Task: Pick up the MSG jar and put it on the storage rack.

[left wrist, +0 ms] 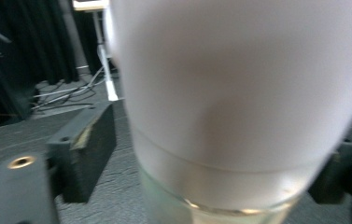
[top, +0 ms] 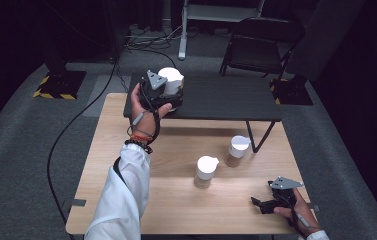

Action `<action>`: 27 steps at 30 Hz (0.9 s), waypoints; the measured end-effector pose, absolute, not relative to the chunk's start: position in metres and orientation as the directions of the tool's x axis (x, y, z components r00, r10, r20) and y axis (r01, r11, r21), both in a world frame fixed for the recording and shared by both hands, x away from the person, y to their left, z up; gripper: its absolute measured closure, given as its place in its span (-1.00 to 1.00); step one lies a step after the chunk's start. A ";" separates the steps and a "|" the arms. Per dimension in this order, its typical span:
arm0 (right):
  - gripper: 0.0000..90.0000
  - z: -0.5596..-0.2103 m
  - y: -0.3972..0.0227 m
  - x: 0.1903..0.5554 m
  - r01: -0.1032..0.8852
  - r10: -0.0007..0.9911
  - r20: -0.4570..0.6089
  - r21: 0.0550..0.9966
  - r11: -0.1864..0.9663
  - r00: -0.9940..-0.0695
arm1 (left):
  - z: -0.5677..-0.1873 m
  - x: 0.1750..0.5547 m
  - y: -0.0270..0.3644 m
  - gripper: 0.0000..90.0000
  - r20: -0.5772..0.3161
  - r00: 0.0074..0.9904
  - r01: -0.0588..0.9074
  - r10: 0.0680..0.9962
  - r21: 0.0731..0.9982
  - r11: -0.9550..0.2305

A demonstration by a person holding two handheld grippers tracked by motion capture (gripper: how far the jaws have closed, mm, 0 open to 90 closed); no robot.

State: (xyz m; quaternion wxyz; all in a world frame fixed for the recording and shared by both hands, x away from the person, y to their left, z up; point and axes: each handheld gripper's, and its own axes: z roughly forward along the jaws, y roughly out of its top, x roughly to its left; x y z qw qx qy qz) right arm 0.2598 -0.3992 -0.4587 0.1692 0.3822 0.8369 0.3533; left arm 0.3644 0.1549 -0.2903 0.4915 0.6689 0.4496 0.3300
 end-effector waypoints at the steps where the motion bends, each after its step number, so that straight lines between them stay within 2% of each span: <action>1: -1.00 -0.459 -0.399 0.260 0.520 0.759 -0.013 0.721 0.458 -0.651 | -0.291 0.365 0.155 -0.70 -0.002 0.374 0.278 0.928 0.954 -0.110; 4: -1.00 -0.459 -0.399 0.260 0.520 0.759 -0.013 0.721 0.458 -0.651 | -0.291 0.367 0.153 -0.82 -0.008 0.360 0.291 0.933 0.951 -0.104; 11: -1.00 -0.459 -0.399 0.260 0.520 0.759 -0.013 0.721 0.458 -0.651 | -0.292 0.369 0.152 -0.90 0.007 0.356 0.288 0.935 0.951 -0.117; 27: -1.00 -0.459 -0.399 0.260 0.520 0.759 -0.013 0.721 0.458 -0.651 | -0.296 0.362 0.151 -0.98 0.038 0.344 0.247 0.938 0.960 -0.129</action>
